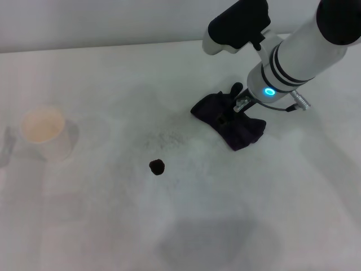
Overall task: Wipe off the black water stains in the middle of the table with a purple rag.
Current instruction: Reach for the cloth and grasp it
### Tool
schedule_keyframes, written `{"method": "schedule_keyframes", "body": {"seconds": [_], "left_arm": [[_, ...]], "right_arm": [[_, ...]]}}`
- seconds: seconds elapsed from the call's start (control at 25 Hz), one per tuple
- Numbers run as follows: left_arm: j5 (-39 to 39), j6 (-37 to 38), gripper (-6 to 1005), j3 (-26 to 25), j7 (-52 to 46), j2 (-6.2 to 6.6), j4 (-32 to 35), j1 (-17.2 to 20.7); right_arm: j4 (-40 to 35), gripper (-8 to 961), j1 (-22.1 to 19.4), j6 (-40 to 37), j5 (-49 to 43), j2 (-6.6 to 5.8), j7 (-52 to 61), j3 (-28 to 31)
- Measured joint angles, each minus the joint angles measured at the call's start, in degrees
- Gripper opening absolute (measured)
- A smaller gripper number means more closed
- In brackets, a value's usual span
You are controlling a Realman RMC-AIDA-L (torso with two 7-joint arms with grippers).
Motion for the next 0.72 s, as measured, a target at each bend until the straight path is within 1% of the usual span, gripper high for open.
{"method": "schedule_keyframes", "body": {"seconds": [0.28, 0.4, 0.52, 0.72], "left_arm": [[0.0, 0.0, 872, -0.1, 0.0, 0.0, 0.0, -0.1], [0.0, -0.1, 873, -0.2, 0.0, 0.02, 0.0, -0.1], [0.0, -0.1, 873, -0.3, 0.0, 0.09, 0.0, -0.1], [-0.1, -0.1, 873, -0.3, 0.0, 0.16, 0.0, -0.1]], "right_arm": [[0.7, 386, 0.2, -0.5, 0.2, 0.0, 0.2, 0.0], [2.4, 342, 0.4, -1.6, 2.6, -0.2, 0.4, 0.4], [4.0, 332, 0.7, -2.9, 4.5, -0.43, 0.1, 0.5], [4.0, 314, 0.7, -2.9, 4.3, -0.34, 0.1, 0.4]]}}
